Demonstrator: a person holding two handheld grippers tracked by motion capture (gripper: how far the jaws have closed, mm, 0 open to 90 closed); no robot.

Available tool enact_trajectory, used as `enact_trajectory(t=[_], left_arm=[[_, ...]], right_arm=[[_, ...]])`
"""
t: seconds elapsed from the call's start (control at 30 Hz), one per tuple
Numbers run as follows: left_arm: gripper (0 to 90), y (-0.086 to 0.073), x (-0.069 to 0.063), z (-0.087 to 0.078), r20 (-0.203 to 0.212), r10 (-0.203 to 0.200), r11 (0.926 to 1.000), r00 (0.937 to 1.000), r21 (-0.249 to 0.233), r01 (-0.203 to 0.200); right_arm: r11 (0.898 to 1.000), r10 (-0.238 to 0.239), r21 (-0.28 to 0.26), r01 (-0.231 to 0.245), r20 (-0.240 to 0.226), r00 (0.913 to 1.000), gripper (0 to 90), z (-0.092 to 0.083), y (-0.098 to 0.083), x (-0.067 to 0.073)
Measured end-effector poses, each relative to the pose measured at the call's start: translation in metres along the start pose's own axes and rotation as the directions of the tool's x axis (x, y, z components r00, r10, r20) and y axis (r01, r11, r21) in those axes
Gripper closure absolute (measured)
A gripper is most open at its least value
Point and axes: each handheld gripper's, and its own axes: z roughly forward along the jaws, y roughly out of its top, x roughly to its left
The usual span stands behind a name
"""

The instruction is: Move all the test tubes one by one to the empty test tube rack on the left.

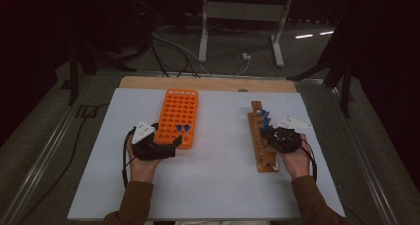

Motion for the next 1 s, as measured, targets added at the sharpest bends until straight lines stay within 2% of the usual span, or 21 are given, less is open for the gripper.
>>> enact_trajectory(t=[0.2,0.43,1.0], left_arm=[[0.7,0.0,-0.001,0.0,0.002,0.007,1.0,1.0,-0.001,-0.007],[0.7,0.001,-0.002,0.0,0.006,0.009,1.0,0.9999,-0.004,-0.009],[0.7,0.002,-0.003,-0.001,0.009,0.005,0.9999,0.9999,-0.012,-0.005]], right_arm=[[1.0,0.0,0.006,0.0,-0.005,1.0,76.8,-0.001,0.001,-0.001],[1.0,0.005,-0.015,-0.005,-0.01,0.9999,76.8,-0.009,0.004,-0.001],[0.998,-0.013,-0.055,0.013,-0.004,0.9999,76.8,-0.029,0.027,0.002]])
